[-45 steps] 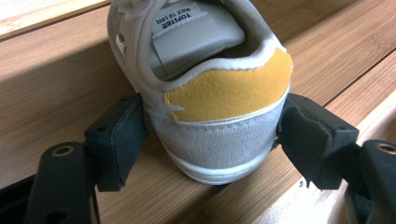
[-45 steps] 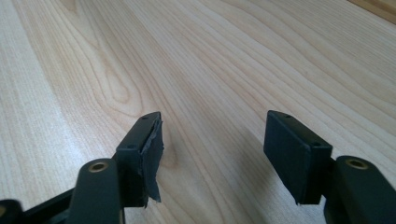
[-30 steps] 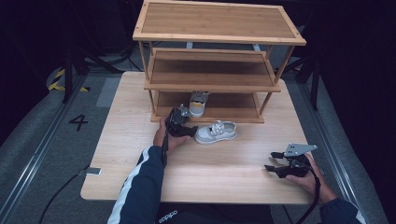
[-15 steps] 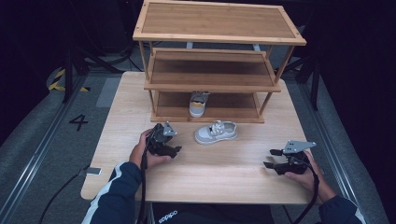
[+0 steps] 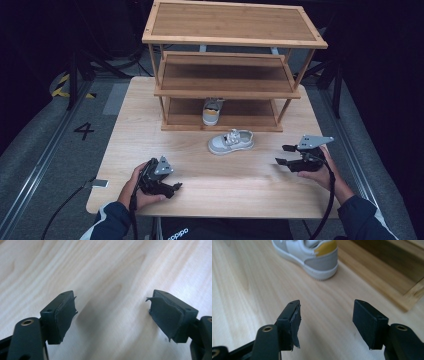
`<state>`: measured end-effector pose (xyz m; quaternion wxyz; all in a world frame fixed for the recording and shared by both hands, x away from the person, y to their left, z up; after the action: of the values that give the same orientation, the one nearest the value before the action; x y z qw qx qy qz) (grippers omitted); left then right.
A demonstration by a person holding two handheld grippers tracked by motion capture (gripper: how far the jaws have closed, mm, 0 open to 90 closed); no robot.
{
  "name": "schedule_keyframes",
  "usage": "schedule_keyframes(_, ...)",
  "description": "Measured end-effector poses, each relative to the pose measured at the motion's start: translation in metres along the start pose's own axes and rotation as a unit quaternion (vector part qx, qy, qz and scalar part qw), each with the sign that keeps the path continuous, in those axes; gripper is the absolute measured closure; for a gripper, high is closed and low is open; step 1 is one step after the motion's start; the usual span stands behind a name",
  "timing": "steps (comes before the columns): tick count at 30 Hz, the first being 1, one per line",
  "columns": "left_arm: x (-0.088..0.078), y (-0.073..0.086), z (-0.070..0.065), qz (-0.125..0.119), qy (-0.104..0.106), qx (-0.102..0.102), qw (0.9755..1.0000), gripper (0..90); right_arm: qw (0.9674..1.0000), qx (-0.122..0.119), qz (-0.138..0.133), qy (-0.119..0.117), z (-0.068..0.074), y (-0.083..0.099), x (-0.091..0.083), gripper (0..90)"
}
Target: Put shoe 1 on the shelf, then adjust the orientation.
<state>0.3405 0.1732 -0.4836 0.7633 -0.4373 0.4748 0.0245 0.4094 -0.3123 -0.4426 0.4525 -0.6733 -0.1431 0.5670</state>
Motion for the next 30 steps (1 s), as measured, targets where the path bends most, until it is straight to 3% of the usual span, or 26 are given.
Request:
schedule_keyframes(1,0.0,0.0,0.0,0.0,0.0,0.0,1.0,19.3,1.0,-0.003,-0.002,0.003,-0.001,-0.005,0.001,40.7)
schedule_keyframes(2,-0.002,0.006,0.001,-0.009,0.006,-0.018,0.9998,19.1,1.0,-0.005,-0.005,0.004,-0.002,-0.009,0.002,41.4)
schedule_keyframes(5,-0.002,0.012,0.0,-0.025,0.008,-0.03,0.9992,18.7,0.9998,-0.015,-0.012,0.003,-0.004,-0.023,0.006,42.0)
schedule_keyframes(6,-0.002,0.012,0.0,-0.025,0.006,-0.029,0.9993,18.6,0.9997,-0.018,-0.019,0.002,-0.006,-0.034,0.01,42.2)
schedule_keyframes(8,-0.003,0.014,0.0,-0.025,0.005,-0.028,0.9993,18.6,0.9996,-0.018,-0.022,-0.003,-0.007,-0.039,0.013,42.3)
schedule_keyframes(11,-0.004,0.015,0.0,-0.025,0.008,-0.028,0.9993,18.6,0.9996,-0.017,-0.021,-0.011,-0.014,-0.058,0.032,42.0)
schedule_keyframes(17,-0.003,0.014,0.002,-0.025,0.013,-0.023,0.9993,18.0,0.9998,-0.011,-0.006,0.013,-0.02,-0.072,0.058,45.2)
schedule_keyframes(20,-0.003,0.014,0.002,-0.025,0.014,-0.022,0.9993,17.9,0.9998,-0.015,-0.012,0.005,-0.02,-0.076,0.064,45.8)
schedule_keyframes(23,-0.004,0.015,0.002,-0.025,0.016,-0.021,0.9994,17.8,0.9998,-0.015,0.013,0.004,-0.022,-0.078,0.079,45.1)
schedule_keyframes(26,-0.004,0.015,0.002,-0.025,0.017,-0.02,0.9994,17.7,0.9998,-0.006,0.018,-0.002,-0.025,-0.079,0.084,43.9)
schedule_keyframes(30,-0.003,0.014,0.002,-0.025,0.016,-0.02,0.9994,17.6,0.9987,0.022,0.045,-0.009,-0.03,-0.085,0.092,45.8)
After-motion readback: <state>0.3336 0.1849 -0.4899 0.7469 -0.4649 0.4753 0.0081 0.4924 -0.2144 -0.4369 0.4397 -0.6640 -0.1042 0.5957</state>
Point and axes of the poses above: each handheld gripper's, and its own axes: x roughly forward along the jaws, y roughly out of its underside, z roughly to its left, the point moved 1 cm from there along x, roughly forward along the jaws, and after that the axes turned 11 degrees about -y, right-handed, at the moved point
